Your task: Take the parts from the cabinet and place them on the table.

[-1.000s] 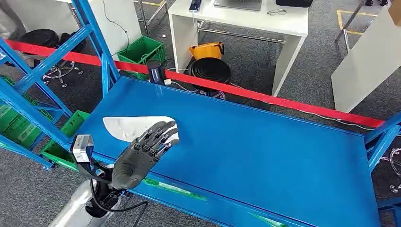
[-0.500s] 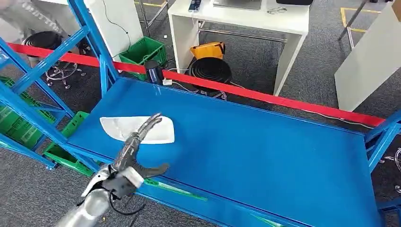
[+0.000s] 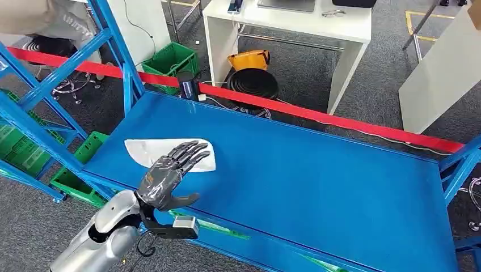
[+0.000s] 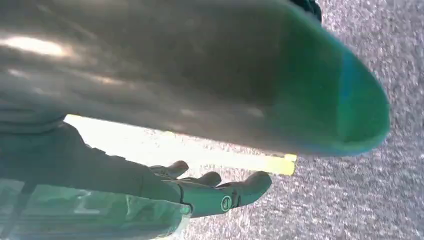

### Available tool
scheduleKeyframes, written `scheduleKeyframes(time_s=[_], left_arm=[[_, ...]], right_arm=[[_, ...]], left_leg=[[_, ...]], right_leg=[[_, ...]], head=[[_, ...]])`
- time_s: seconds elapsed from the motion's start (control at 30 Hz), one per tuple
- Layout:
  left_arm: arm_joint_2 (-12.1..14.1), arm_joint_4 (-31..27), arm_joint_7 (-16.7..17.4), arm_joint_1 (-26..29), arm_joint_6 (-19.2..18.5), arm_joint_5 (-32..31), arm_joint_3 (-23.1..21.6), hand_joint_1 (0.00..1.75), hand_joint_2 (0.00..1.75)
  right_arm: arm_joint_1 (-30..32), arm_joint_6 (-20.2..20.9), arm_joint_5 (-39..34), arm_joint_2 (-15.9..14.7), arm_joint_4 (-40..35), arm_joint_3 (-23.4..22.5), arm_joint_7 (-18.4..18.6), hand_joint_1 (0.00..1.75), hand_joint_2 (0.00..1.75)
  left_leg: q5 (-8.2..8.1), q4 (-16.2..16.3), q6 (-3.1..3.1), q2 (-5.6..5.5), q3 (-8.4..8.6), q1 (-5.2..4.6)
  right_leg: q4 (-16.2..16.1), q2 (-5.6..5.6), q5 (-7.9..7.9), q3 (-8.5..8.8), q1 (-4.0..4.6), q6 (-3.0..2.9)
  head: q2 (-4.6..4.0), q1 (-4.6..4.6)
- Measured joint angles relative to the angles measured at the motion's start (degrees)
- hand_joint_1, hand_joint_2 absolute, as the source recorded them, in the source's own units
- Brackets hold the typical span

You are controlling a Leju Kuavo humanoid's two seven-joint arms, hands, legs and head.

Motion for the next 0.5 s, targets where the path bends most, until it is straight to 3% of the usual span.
scheduleKeyframes(time_s=[0.07, 0.1, 0.13, 0.17, 0.2, 0.27, 0.3, 0.33, 0.43, 0.47, 0.5], left_arm=[[0.1, 0.6, 0.3, -0.8, 0.0, -0.2, -0.5, 0.0, 1.75], [0.1, 0.8, 0.3, -1.0, 0.0, -0.3, -0.7, 0.0, 1.75], [0.1, 1.1, 0.3, -1.0, 0.0, -0.3, -1.1, 0.0, 1.75], [0.1, 1.4, 0.3, -1.1, -0.2, -0.4, -1.4, 0.0, 1.75], [0.1, 1.6, 0.5, -1.3, -0.6, -0.4, -1.7, 0.0, 1.75], [0.1, 1.7, 1.1, -1.8, -1.5, -0.4, -2.2, 0.0, 1.75], [0.2, 1.7, 1.4, -2.1, -1.9, -0.6, -2.6, 0.0, 1.75], [0.2, 1.8, 1.6, -2.3, -2.2, -0.7, -2.8, 0.0, 1.75], [0.2, 2.1, 1.7, -2.6, -2.3, -0.8, -3.3, 0.0, 1.75], [0.3, 2.1, 1.7, -2.7, -2.3, -0.8, -3.5, 0.0, 1.75], [0.3, 2.1, 1.7, -3.0, -2.3, -0.8, -3.7, 0.0, 1.75]], right_arm=[[0.0, 0.2, 0.0, 0.0, 0.0, 0.4, 0.0, 0.0, 0.0], [0.0, 0.2, 0.0, 0.0, 0.0, 0.5, 0.0, 0.0, 0.0], [0.1, 0.3, 0.0, 0.0, 0.0, 0.5, -0.1, 0.0, 0.0], [0.1, 0.4, 0.0, 0.0, 0.0, 0.6, 0.0, 0.0, 0.0], [0.1, 0.4, 0.0, -0.1, 0.0, 0.7, -0.1, 0.0, 0.0], [0.0, 0.5, 0.0, -0.3, 0.0, 0.8, -0.1, 0.0, 0.0], [0.0, 0.5, 0.0, -0.3, 0.0, 0.8, -0.1, 0.0, 0.0], [0.0, 0.5, 0.0, -0.3, 0.0, 0.8, -0.1, 0.0, 0.0], [0.2, 0.6, 0.0, -0.3, 0.0, 0.9, -0.1, 0.0, 0.0], [0.1, 0.6, 0.0, -0.2, 0.0, 0.8, -0.1, 0.0, 0.0], [0.1, 0.6, 0.0, -0.4, 0.0, 0.8, -0.2, 0.0, 0.0]], left_leg=[[0.08, 0.0, 0.17, -0.02, -0.17, -0.15], [0.07, 0.0, 0.2, -0.02, -0.25, -0.26], [0.07, 0.1, 0.2, -0.02, -0.28, -0.3], [0.06, 0.1, 0.18, -0.06, -0.23, -0.3], [0.03, 0.1, 0.15, -0.14, -0.14, -0.28], [-0.22, 0.4, -0.22, -0.25, 0.0, -0.26], [-0.45, 0.7, -0.54, -0.3, -0.21, -0.33], [-0.81, 1.2, -0.89, -0.38, -0.49, -0.76], [-0.73, 1.2, -1.28, -0.28, -0.53, -0.57], [-1.14, 1.5, -1.63, -0.29, -0.73, -0.45], [-2.24, 2.9, -2.06, -0.23, -1.39, -0.37]], right_leg=[[9.2, 0.0, -4.01, -4.26, -0.11, -0.67], [14.1, -0.01, -5.65, -6.63, -0.11, -0.68], [17.1, -0.01, -6.24, -8.17, -0.13, -0.39], [16.7, -0.01, -5.66, -8.16, -0.16, 0.13], [13.1, -0.03, -3.91, -6.41, -0.18, 0.85], [2.0, -0.16, 0.27, -1.08, -0.33, 1.82], [-1.9, -0.33, 1.07, 0.56, -0.33, 1.45], [-1.9, -0.22, 1.39, 0.83, -0.19, 0.68], [-1.8, -0.16, 1.54, 0.67, 0.11, -0.25], [-2.0, -0.13, 1.68, 0.81, -0.6, -0.53], [-2.0, -0.11, 1.63, 0.85, -0.58, -0.87]], head=[[0.0, 0.06], [0.0, 0.04], [0.0, 0.06], [0.0, 0.02], [0.0, 0.06], [0.0, 0.06], [0.0, 0.09], [0.0, -0.05], [0.0, 0.0], [0.0, 0.04], [0.0, -0.09]])
